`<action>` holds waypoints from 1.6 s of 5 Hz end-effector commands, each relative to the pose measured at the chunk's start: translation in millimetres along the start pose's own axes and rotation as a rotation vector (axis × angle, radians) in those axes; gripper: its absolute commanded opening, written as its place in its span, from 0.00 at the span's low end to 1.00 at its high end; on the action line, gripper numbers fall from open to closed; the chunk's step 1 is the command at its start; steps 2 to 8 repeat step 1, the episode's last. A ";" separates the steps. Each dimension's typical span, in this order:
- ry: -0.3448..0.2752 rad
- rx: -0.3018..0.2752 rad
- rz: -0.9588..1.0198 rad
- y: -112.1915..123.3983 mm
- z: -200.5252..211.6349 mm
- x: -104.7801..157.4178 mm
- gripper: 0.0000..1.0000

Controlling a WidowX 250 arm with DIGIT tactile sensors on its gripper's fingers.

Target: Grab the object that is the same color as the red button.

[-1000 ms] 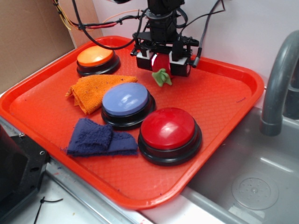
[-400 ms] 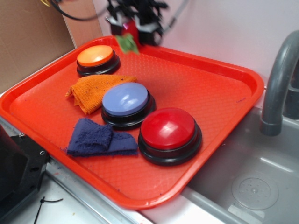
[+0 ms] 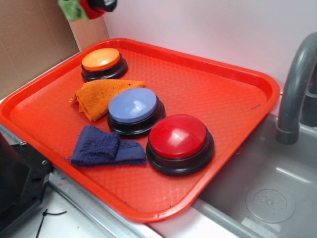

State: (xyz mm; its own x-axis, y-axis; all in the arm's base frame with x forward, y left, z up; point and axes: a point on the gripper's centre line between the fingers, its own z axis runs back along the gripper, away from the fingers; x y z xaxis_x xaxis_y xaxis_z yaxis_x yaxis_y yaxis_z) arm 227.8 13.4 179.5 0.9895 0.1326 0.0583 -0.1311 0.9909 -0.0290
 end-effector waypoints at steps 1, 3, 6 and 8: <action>-0.063 -0.042 0.063 12.2 12.8 -14.0 0.00; -0.063 -0.042 0.063 12.2 12.8 -14.0 0.00; -0.063 -0.042 0.063 12.2 12.8 -14.0 0.00; -0.063 -0.042 0.063 12.2 12.8 -14.0 0.00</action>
